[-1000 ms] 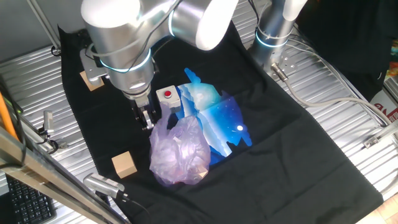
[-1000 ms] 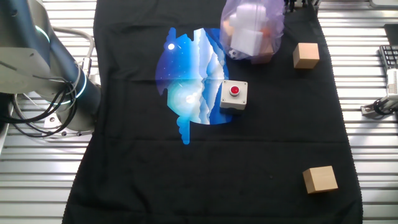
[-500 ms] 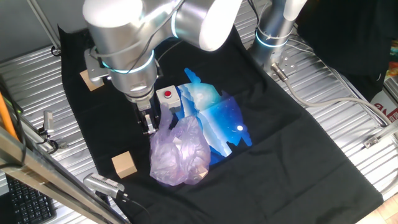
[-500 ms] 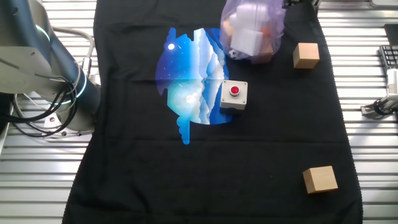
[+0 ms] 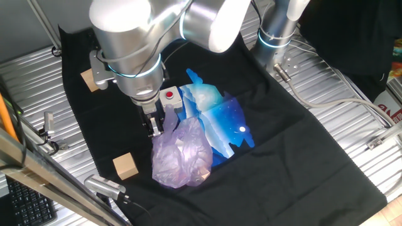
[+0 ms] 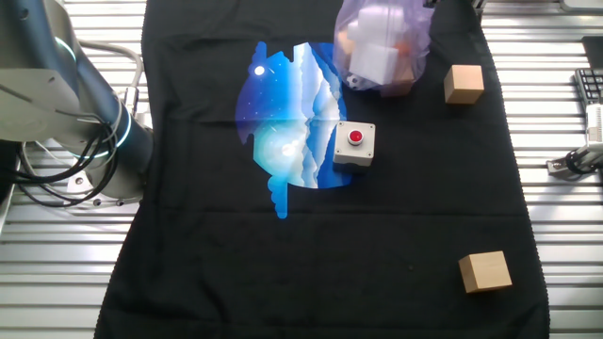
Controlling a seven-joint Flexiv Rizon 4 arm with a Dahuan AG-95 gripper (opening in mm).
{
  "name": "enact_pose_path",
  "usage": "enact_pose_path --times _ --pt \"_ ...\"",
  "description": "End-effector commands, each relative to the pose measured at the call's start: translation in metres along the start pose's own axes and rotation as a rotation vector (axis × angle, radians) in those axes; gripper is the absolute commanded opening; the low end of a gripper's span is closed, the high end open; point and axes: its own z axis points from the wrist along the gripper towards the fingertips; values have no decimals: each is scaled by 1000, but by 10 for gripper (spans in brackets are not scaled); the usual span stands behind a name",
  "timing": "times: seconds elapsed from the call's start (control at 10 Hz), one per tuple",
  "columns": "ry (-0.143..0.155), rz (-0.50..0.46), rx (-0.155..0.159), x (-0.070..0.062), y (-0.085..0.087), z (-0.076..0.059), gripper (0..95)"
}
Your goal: Pick up a bag of things
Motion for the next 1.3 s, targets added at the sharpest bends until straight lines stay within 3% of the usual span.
enact_pose_path --times 0.1,0.7,0.8,0.9,1.1,1.3 --pt "-13 -9 45 0 0 0 0" --pt "-10 -9 34 1 0 -1 0" --pt "-23 -13 37 1 0 -1 0" --pt "-54 -67 38 1 0 -1 0" --pt "-65 -166 37 1 0 -1 0" --pt "-115 -189 34 1 0 -1 0"
